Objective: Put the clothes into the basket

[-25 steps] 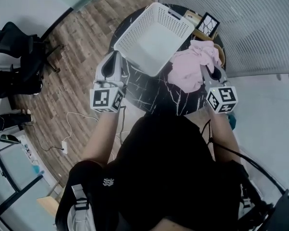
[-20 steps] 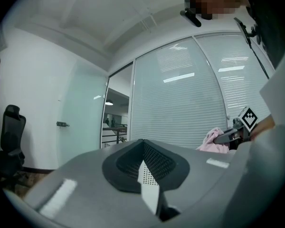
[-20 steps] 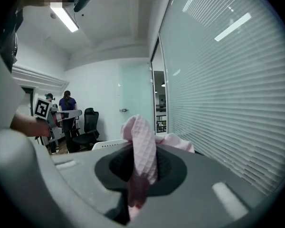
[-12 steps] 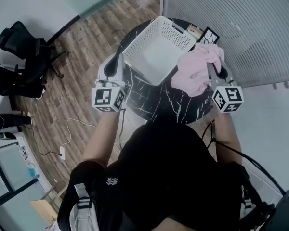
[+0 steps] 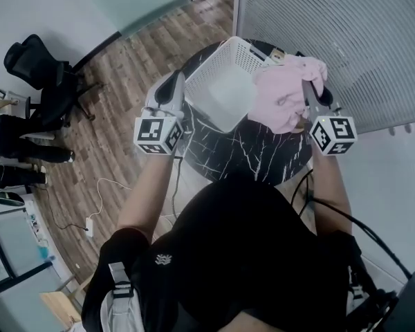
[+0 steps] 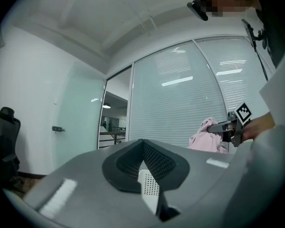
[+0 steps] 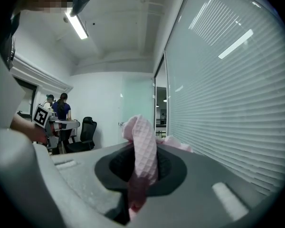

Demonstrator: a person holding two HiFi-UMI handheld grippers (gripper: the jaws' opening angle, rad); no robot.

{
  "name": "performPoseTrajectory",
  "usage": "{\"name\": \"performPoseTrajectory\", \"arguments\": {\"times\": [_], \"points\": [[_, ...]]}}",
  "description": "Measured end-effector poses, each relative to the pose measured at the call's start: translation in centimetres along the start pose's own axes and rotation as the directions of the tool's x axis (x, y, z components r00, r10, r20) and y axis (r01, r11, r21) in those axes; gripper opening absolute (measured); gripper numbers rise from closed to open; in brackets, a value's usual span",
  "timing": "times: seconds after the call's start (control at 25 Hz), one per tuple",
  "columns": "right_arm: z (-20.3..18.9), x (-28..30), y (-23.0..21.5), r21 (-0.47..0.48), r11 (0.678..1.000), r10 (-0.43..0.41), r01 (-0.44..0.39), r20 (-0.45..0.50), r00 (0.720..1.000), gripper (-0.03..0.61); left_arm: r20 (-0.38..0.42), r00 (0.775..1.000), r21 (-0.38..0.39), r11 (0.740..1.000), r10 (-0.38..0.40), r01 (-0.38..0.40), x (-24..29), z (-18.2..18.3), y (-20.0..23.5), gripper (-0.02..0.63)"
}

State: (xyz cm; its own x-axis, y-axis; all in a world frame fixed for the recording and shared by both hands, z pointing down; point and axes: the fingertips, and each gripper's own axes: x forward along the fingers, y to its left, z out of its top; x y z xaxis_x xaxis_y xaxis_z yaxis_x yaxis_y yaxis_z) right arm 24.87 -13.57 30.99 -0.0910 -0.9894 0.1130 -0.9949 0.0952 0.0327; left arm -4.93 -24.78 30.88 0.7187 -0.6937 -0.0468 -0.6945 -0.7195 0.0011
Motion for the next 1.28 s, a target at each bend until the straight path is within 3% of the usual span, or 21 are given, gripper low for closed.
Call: {"name": "performPoseTrajectory", "arguments": {"times": [0.36, 0.56, 1.28], "points": [[2.6, 1.6, 1.4, 0.011, 0.999, 0.031, -0.031, 0.013, 0.999, 0.035, 0.038, 0.999, -0.004, 1.000, 0.024, -0.024, 0.4, 4.0, 2.4, 0.008], [2.7, 3.6, 1.8, -0.004, 0.998, 0.064, -0.064, 0.028, 0.998, 0.035, 0.035, 0.999, 0.003, 0.999, 0.041, -0.041, 1.4, 3.6, 3.9, 0.008], [8.7, 8.3, 6.5, -0.023, 0.988, 0.156, -0.154, 0.097, 0.983, 0.035, 0.040, 0.997, -0.008, 0.998, 0.062, -0.062, 0.1, 6.0, 6.9, 0.008]]}}
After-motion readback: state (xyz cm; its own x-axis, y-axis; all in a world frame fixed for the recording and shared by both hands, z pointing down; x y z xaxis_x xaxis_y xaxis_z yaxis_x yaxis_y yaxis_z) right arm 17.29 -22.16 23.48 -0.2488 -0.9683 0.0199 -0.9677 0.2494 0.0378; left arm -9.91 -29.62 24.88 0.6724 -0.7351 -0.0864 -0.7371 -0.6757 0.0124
